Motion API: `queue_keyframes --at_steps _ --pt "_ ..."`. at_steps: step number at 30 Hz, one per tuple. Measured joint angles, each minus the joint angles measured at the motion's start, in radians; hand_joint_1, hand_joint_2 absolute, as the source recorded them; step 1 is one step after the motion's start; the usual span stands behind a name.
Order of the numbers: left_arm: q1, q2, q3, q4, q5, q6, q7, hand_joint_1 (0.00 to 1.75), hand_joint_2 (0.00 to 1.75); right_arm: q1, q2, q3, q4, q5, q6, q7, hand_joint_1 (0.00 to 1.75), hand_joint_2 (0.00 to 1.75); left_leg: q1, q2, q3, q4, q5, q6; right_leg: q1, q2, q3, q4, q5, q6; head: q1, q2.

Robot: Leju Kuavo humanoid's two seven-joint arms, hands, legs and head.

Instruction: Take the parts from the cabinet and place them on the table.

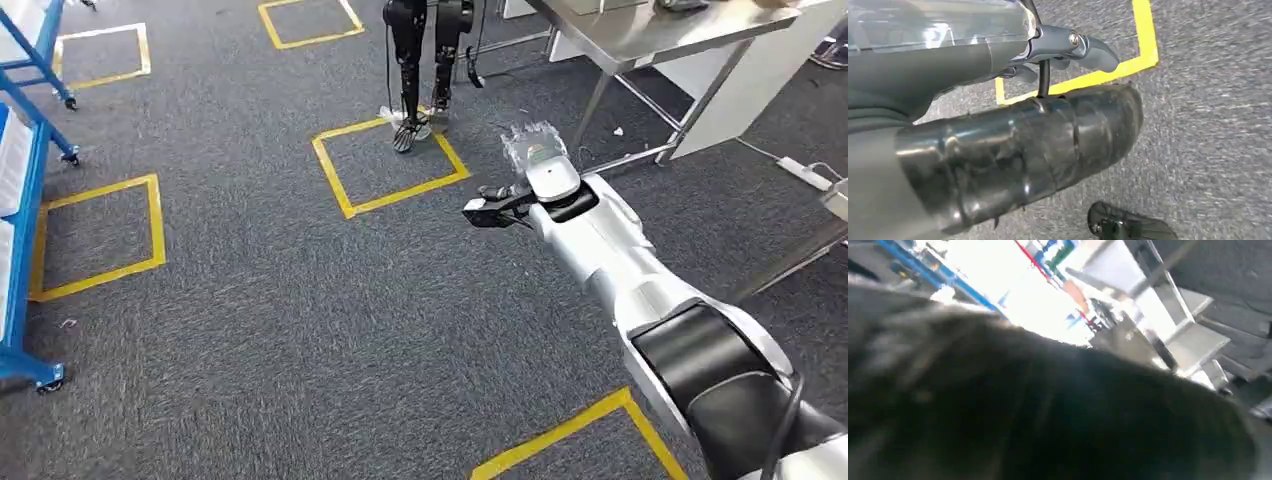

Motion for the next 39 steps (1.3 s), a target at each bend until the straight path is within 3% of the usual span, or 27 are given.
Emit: queue_keyframes --at_steps 1,2,3,4,6,7,8,10,11,12,14,16,17,18,19,21,23,25,26,27,28,31,32,34,36,37,39 --pt "0.001 0.000 0.000 0.000 0.000 0.001 0.002 0.00 0.00 0.000 0.006 0.000 -0.003 0.000 0.001 -0.001 0.00 0.00 0.001 -0.010 0.002 -0.004 0.003 0.008 -0.002 -0.010 0.003 -0.001 -0.002 0.005 -0.001 0.000" --pt "0.001 0.000 0.000 0.000 0.000 0.001 0.003 0.00 0.00 0.001 0.005 0.000 -0.005 0.000 0.001 -0.001 0.00 0.00 0.007 -0.023 0.010 -0.013 0.009 0.017 -0.011 0.023 0.002 0.011 -0.018 0.015 0.000 0.000" --pt "-0.001 0.000 0.000 0.000 0.000 0.001 0.003 0.00 0.00 0.000 0.006 0.000 -0.006 0.000 0.001 -0.001 0.00 0.00 0.007 -0.034 0.010 -0.016 0.011 0.023 -0.016 0.085 -0.013 0.050 -0.047 0.015 0.000 0.000" --pt "-0.004 0.000 0.000 0.000 0.000 0.002 0.004 0.00 0.00 0.001 0.003 0.000 -0.006 0.000 0.002 -0.001 0.00 0.00 0.007 -0.044 0.009 -0.016 0.013 0.028 -0.016 0.115 -0.046 0.117 -0.085 0.014 0.000 0.000" --pt "-0.005 0.000 0.000 0.000 0.000 0.002 0.004 0.00 0.00 0.009 -0.004 0.000 -0.004 0.001 0.004 -0.001 0.00 0.00 0.005 -0.073 0.008 -0.015 0.013 0.031 -0.014 0.134 -0.125 0.272 -0.147 0.015 0.000 0.000" --pt "-0.005 0.000 0.000 0.000 0.000 0.002 0.004 0.00 0.00 0.014 -0.004 0.000 -0.004 0.001 0.004 -0.001 0.00 0.00 0.003 -0.089 0.008 -0.014 0.013 0.031 -0.014 0.135 -0.153 0.316 -0.150 0.013 0.000 0.000" --pt "-0.003 0.000 0.000 0.000 0.000 0.002 0.005 0.00 0.00 0.019 -0.004 0.000 -0.004 0.001 0.005 -0.001 0.00 0.00 0.001 -0.104 0.008 -0.011 0.012 0.031 -0.014 0.135 -0.155 0.306 -0.125 0.009 0.000 0.000" --pt "-0.002 0.000 0.000 0.000 0.000 0.003 0.005 0.00 0.00 0.018 -0.004 0.000 -0.005 0.001 0.006 -0.001 0.00 0.00 0.000 -0.132 0.008 -0.006 0.011 0.030 -0.014 0.145 -0.099 0.170 -0.033 0.000 0.000 0.000" --pt "-0.003 0.000 0.001 0.000 0.000 0.003 0.005 0.00 0.00 0.016 -0.005 0.000 -0.005 0.001 0.006 -0.001 0.00 0.00 0.000 -0.146 0.009 -0.003 0.010 0.029 -0.014 0.171 -0.058 0.077 0.016 -0.006 0.000 0.000" --pt "-0.002 -0.002 0.001 0.000 0.000 0.003 0.005 0.00 0.00 0.014 -0.006 0.000 -0.005 0.001 0.006 -0.001 0.00 0.00 0.001 -0.157 0.005 -0.002 0.010 0.026 -0.015 0.227 -0.038 0.034 0.014 -0.011 -0.001 0.000" --pt "-0.004 -0.002 0.001 0.000 0.000 0.003 0.005 0.00 0.00 0.014 -0.006 0.000 -0.005 0.001 0.008 -0.001 0.00 0.00 0.006 -0.181 -0.006 -0.001 0.016 0.013 -0.010 0.206 -0.038 0.022 0.020 -0.008 0.000 0.000" --pt "0.002 -0.002 0.001 0.000 -0.001 0.004 0.006 0.00 0.00 0.012 -0.002 0.000 -0.007 0.001 0.006 -0.001 0.00 0.00 0.011 -0.207 -0.008 -0.010 0.022 -0.002 -0.006 0.183 -0.032 0.016 0.023 -0.017 -0.001 0.000" --pt "0.004 -0.002 0.001 0.000 -0.002 0.005 0.006 0.00 0.00 0.011 0.008 0.000 -0.010 0.001 0.005 -0.001 0.00 0.00 0.009 -0.201 -0.012 -0.007 0.018 -0.006 -0.023 0.167 -0.023 -0.005 0.035 -0.028 0.000 0.000" --pt "0.005 -0.004 0.001 0.000 -0.002 0.005 0.006 0.00 0.00 0.011 0.007 0.000 -0.010 0.001 0.005 -0.001 0.00 0.00 -0.001 -0.133 -0.019 0.018 -0.002 -0.007 -0.016 0.155 -0.015 -0.015 0.038 -0.032 -0.002 0.000" --pt "0.004 -0.004 0.001 0.000 -0.002 0.005 0.007 0.00 0.00 0.009 0.007 0.000 -0.010 0.001 0.005 0.000 0.00 0.00 0.000 -0.086 -0.046 0.079 -0.039 -0.011 -0.012 0.140 -0.012 -0.018 0.039 -0.040 -0.003 0.000" --pt "0.000 -0.003 0.001 0.000 -0.002 0.006 0.007 0.00 0.00 0.009 0.006 0.000 -0.010 0.001 0.005 0.000 0.00 0.00 0.006 -0.054 -0.116 0.229 -0.107 -0.017 -0.007 0.113 -0.012 -0.018 0.037 -0.042 -0.003 0.000" --pt "0.001 -0.003 0.001 0.000 -0.002 0.006 0.008 0.00 0.00 0.014 0.007 0.000 -0.010 0.000 0.005 0.000 0.00 0.00 0.011 -0.047 -0.144 0.288 -0.113 -0.023 -0.006 0.085 -0.013 -0.017 0.035 -0.040 -0.003 0.000" --pt "0.001 -0.003 0.001 0.000 -0.003 0.006 0.010 0.00 0.00 0.016 0.007 0.000 -0.010 0.000 0.005 0.000 0.00 0.00 0.015 -0.038 -0.074 0.159 -0.043 -0.025 -0.006 0.058 -0.011 -0.013 0.030 -0.035 -0.003 0.000" --pt "0.001 -0.003 0.001 0.000 -0.003 0.007 0.011 0.00 0.00 0.016 0.007 0.000 -0.010 0.000 0.004 0.000 0.00 0.00 0.015 -0.017 -0.021 0.065 -0.004 -0.024 -0.006 0.047 -0.009 -0.009 0.025 -0.031 -0.003 0.000" --pt "0.000 -0.003 0.001 0.000 -0.005 0.008 0.011 0.00 0.00 0.014 0.007 0.000 -0.010 -0.001 0.003 0.000 0.00 0.00 0.011 0.032 0.014 -0.009 -0.001 -0.022 -0.004 0.036 -0.009 -0.004 0.020 -0.026 -0.003 0.000" --pt "-0.001 -0.003 0.001 0.000 -0.007 0.008 0.011 0.00 0.00 0.011 0.005 0.000 -0.010 -0.001 0.003 0.001 0.00 0.00 0.001 0.024 0.019 -0.011 -0.001 -0.007 0.003 0.026 -0.011 0.000 0.015 -0.019 -0.002 0.000" --pt "0.001 -0.002 0.001 0.000 -0.010 0.008 0.011 0.00 0.00 0.013 0.008 0.000 -0.009 -0.003 0.000 0.002 0.00 0.00 -0.005 -0.011 0.013 -0.010 0.001 0.008 0.004 0.001 -0.004 -0.004 0.014 -0.007 -0.001 0.000" --pt "0.000 -0.002 0.001 0.000 -0.011 0.008 0.011 0.00 0.00 0.013 0.009 0.000 -0.009 -0.003 0.000 0.002 0.00 0.00 0.003 -0.021 0.020 -0.020 0.007 0.016 0.000 0.001 -0.003 -0.001 0.008 0.001 0.000 0.000" --pt "-0.002 -0.002 0.001 0.000 -0.011 0.008 0.011 0.00 0.00 0.012 0.008 0.000 -0.008 -0.003 -0.002 0.003 0.00 0.00 0.006 -0.040 0.022 -0.025 0.012 0.028 -0.013 0.108 -0.031 0.068 -0.043 0.008 -0.001 0.000" --pt "-0.006 -0.002 0.001 0.000 -0.014 0.008 0.011 0.00 0.00 0.019 -0.002 0.000 -0.003 -0.003 -0.002 0.004 0.00 0.00 0.005 -0.066 0.021 -0.025 0.013 0.034 -0.014 0.134 -0.112 0.234 -0.118 0.011 0.000 0.000" --pt "-0.006 -0.002 0.001 0.000 -0.018 0.010 0.011 0.00 0.00 0.025 -0.004 0.000 0.000 -0.003 -0.002 0.004 0.00 0.00 0.004 -0.080 0.020 -0.024 0.013 0.034 -0.014 0.135 -0.147 0.297 -0.134 0.011 0.000 0.000" --pt "-0.005 -0.002 0.001 0.000 -0.021 0.013 0.011 0.00 0.00 0.033 -0.005 0.000 0.004 -0.003 -0.003 0.004 0.00 0.00 0.003 -0.108 0.020 -0.019 0.013 0.033 -0.014 0.135 -0.157 0.291 -0.095 0.009 0.000 0.000"
